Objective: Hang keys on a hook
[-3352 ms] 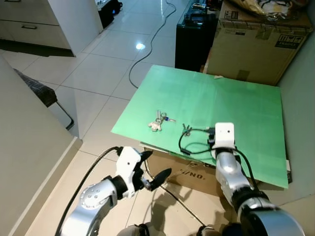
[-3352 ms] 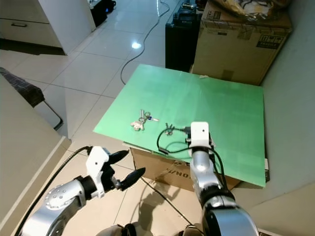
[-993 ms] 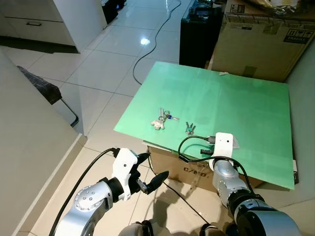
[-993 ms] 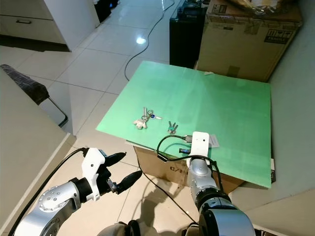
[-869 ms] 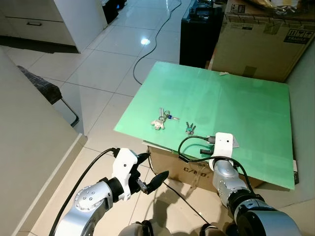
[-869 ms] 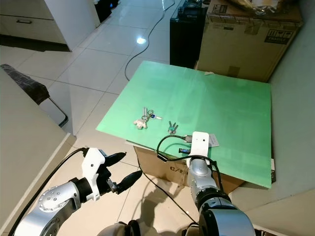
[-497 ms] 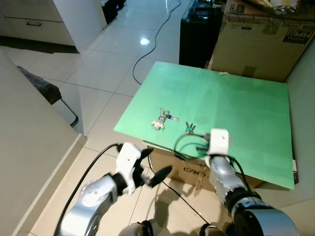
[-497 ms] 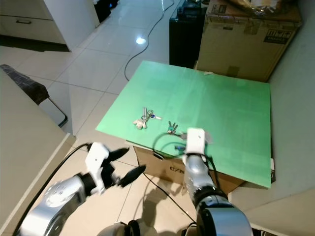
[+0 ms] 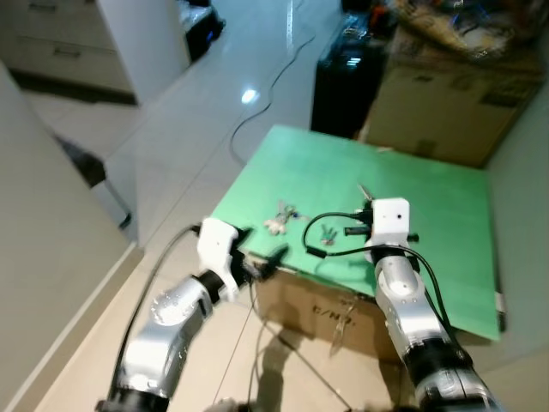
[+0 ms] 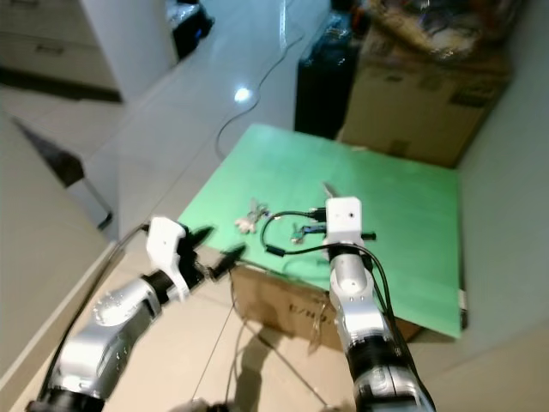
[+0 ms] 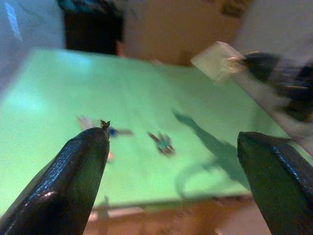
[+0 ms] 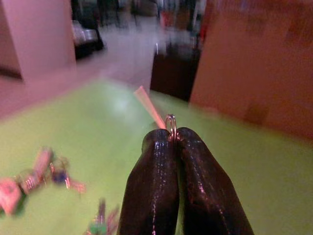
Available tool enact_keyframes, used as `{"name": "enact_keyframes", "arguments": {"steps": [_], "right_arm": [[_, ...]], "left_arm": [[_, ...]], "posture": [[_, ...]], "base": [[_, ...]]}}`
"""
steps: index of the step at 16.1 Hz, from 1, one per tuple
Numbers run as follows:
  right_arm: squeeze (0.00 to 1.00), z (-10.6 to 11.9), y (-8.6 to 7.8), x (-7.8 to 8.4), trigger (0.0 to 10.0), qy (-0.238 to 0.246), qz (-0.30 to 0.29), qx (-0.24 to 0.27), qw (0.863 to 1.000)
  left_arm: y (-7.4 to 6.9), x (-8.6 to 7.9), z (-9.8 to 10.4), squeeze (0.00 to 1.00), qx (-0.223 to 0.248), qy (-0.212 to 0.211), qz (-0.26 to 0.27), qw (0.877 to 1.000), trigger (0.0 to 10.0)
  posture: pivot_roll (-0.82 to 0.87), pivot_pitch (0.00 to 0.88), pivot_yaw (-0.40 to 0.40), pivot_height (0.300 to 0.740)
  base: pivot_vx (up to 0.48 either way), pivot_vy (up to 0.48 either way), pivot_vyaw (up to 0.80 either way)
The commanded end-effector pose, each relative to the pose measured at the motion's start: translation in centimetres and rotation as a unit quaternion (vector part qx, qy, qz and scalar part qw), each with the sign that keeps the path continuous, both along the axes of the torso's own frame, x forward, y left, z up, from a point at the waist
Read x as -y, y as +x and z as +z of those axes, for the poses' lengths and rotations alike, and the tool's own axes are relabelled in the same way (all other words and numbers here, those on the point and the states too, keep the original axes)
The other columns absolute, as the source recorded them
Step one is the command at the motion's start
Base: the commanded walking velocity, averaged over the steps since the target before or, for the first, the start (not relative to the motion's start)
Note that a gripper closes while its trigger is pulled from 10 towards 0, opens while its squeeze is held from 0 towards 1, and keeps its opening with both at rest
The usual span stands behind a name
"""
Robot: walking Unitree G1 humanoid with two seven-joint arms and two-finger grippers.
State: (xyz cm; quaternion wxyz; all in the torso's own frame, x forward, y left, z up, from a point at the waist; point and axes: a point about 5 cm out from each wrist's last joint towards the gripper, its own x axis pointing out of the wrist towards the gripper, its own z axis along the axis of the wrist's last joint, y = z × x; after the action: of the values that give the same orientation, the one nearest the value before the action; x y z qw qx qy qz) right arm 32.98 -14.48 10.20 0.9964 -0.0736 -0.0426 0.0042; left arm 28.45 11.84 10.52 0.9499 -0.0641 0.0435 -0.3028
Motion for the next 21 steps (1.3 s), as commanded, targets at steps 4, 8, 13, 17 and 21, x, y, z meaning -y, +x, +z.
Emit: {"name": "enact_keyframes", "arguments": {"steps": [4,8,13,17,21], "right_arm": [[0.00,2.6,-5.2,0.7,10.0,0.023,0.016,0.123,0.992],[0.00,0.3,-7.0,2.1,10.0,0.051,0.015,0.026,0.998],[0.00,-1.2,-6.0,1.6,10.0,0.051,-0.003,-0.029,0.998],[0.00,-1.6,-5.6,0.6,10.0,0.083,0.018,-0.052,0.995],[0.00,-2.1,-5.1,1.2,10.0,0.096,0.021,-0.069,0.993]], "left_arm": [[-0.3,-4.9,2.2,0.00,0.048,0.036,0.121,0.991,10.0],[-0.8,-4.9,2.1,0.00,0.063,0.056,0.177,0.981,10.0],[0.0,-4.5,-0.1,0.00,0.015,0.048,0.191,0.980,10.0],[0.6,-4.0,0.5,0.00,0.022,0.027,0.184,0.982,10.0],[0.9,-3.8,0.3,0.00,0.026,0.033,0.177,0.983,10.0]], "posture": [[-0.02,0.000,0.068,0.740],[-0.01,0.000,0.050,0.740],[-0.04,0.000,0.061,0.740],[-0.01,0.000,0.064,0.740],[0.01,0.000,0.040,0.740]], "base": [[0.000,0.000,0.00],[0.000,0.000,0.00],[0.000,0.000,0.00],[0.000,0.236,0.24],[0.000,0.479,0.00]]}}
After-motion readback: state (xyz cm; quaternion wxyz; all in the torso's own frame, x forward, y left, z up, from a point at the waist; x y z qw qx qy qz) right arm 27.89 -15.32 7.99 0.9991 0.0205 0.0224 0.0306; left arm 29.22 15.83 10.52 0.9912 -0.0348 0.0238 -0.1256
